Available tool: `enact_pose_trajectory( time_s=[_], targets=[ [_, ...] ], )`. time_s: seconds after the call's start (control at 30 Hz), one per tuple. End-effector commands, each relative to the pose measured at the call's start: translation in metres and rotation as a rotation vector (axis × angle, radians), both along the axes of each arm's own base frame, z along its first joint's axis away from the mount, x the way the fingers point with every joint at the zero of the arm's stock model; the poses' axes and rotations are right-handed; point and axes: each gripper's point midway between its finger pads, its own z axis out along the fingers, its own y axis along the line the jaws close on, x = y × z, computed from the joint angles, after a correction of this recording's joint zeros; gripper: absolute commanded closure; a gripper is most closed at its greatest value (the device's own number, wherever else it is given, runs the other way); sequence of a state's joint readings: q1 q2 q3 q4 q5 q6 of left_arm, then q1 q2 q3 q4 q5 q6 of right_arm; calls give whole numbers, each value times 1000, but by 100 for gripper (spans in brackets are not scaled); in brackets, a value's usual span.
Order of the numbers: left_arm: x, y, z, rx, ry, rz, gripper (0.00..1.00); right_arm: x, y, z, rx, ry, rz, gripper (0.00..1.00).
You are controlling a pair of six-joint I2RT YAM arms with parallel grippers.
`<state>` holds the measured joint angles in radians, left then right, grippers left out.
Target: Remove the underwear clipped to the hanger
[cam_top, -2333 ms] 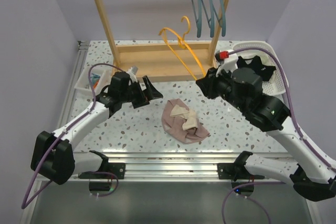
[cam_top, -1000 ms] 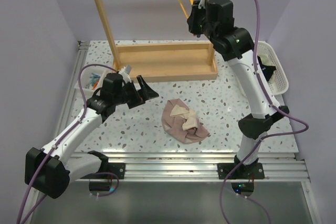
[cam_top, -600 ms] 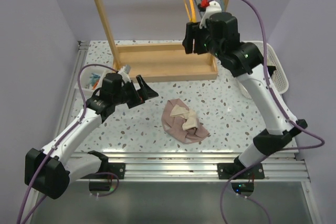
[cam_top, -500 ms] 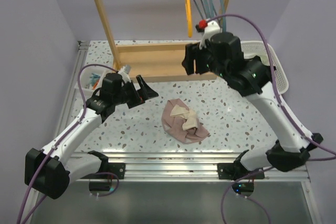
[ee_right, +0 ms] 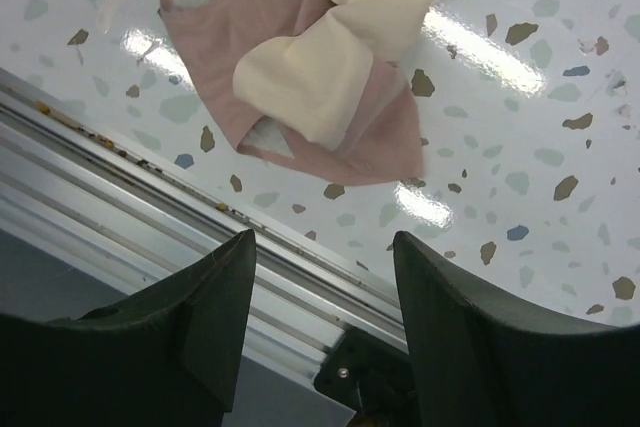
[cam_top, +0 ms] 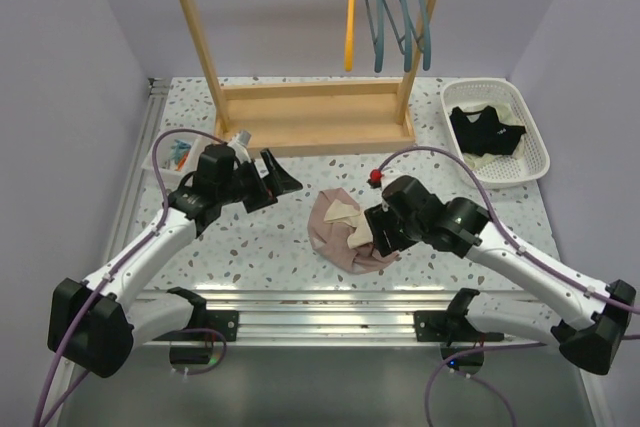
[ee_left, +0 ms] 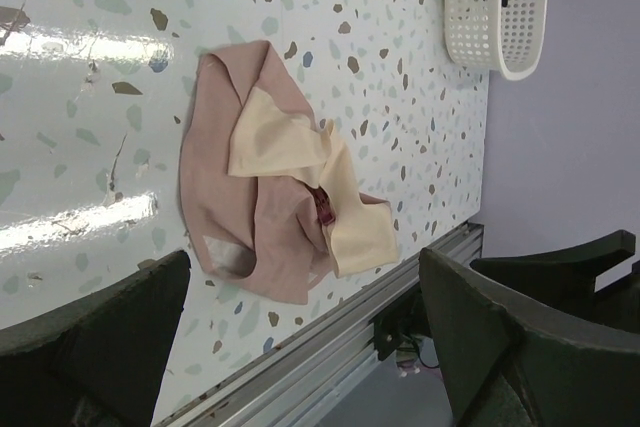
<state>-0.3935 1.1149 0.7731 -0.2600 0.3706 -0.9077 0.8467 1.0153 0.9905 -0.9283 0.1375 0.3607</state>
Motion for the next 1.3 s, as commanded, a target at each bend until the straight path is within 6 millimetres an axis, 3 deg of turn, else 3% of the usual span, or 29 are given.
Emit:
enact_pose_trajectory(
  time_s=[0.0, 0.2, 0.37, 0.53, 0.67, 0.73, 0.8, 0.83, 0.87, 0.97, 1.07, 1.1, 1.17, 1.2, 1.27],
  targets=[
    [5, -3, 9, -33, -32, 6, 0, -6, 20, -6, -27, -6, 91, 39],
    [-1, 3, 7, -30, -31, 26, 0, -2, 35, -15, -112, -34, 134, 33],
    [-6, 5, -1, -32, -17, 29, 0, 6, 39, -36, -331, -70, 187, 24],
    [-8, 5, -6, -29, -11, 26, 0, 33, 46, -38, -470, -163, 177, 20],
    [-9, 5, -7, -31, -13, 25, 0, 55, 43, -53, -614, -215, 139, 22],
    [-9, 5, -6, -32, -15, 22, 0, 67, 43, -64, -620, -199, 96, 27],
    [-9, 5, -6, -29, -18, 20, 0, 70, 50, -70, -558, -153, 82, 44],
    [-9, 5, -6, -27, -16, 19, 0, 77, 51, -69, -525, -148, 50, 54],
    [-9, 5, -5, -26, -21, 19, 0, 76, 54, -68, -487, -127, 49, 73],
    [-10, 6, -8, -19, -14, 18, 0, 78, 65, -57, -356, -85, 32, 100],
    [-10, 7, -8, -17, -17, 16, 0, 79, 75, -40, -185, -51, 19, 100],
    [-9, 7, -8, -15, -16, 15, 0, 68, 86, -38, -98, 11, 59, 100],
    [-8, 6, -8, -17, -18, 13, 0, 70, 92, -26, 48, 55, 32, 100],
    [-7, 5, -6, -19, -23, 10, 0, 55, 101, -26, 131, 135, 75, 100],
    [-6, 4, -9, -17, -17, 4, 0, 57, 110, -15, 285, 184, 51, 100]
  ],
)
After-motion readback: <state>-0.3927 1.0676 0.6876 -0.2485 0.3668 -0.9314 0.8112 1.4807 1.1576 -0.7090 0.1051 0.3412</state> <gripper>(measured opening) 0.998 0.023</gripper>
